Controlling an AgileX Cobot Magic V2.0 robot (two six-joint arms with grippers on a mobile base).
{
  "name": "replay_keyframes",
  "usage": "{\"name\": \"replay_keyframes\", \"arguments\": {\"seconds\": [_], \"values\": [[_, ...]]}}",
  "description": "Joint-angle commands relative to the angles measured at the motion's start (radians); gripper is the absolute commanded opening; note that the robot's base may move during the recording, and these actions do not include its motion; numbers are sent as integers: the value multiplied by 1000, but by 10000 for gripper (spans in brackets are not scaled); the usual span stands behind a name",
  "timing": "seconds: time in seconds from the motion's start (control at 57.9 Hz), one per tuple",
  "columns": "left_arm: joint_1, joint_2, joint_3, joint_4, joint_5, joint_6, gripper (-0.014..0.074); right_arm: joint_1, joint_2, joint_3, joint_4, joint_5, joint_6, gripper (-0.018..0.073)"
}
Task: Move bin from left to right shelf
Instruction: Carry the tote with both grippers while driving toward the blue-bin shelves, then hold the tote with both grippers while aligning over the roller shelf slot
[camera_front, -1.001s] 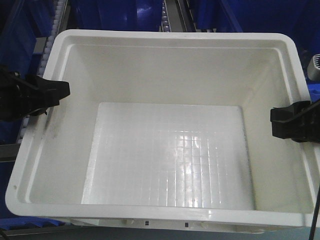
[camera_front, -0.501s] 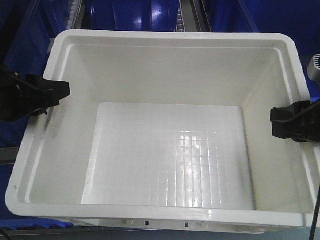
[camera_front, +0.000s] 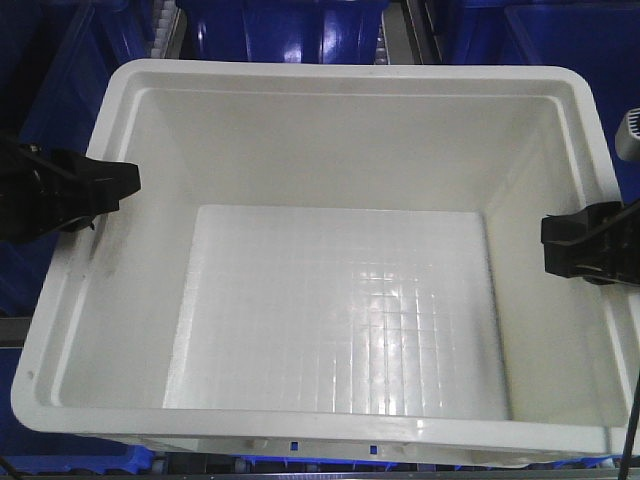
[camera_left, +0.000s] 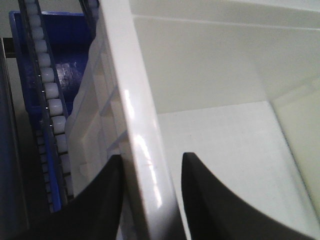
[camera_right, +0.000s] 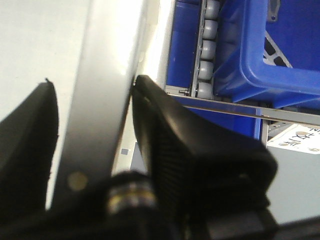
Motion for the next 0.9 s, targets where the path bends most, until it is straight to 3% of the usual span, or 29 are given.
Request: {"name": "replay_keyframes", "arguments": {"seconds": [0.0,0.88], "values": [[-19,-37,-43,-107,19,24,-3,4,-18,-44,73,-151,11,-4],[-19,-37,-43,-107,19,24,-3,4,-18,-44,73,-151,11,-4]]}}
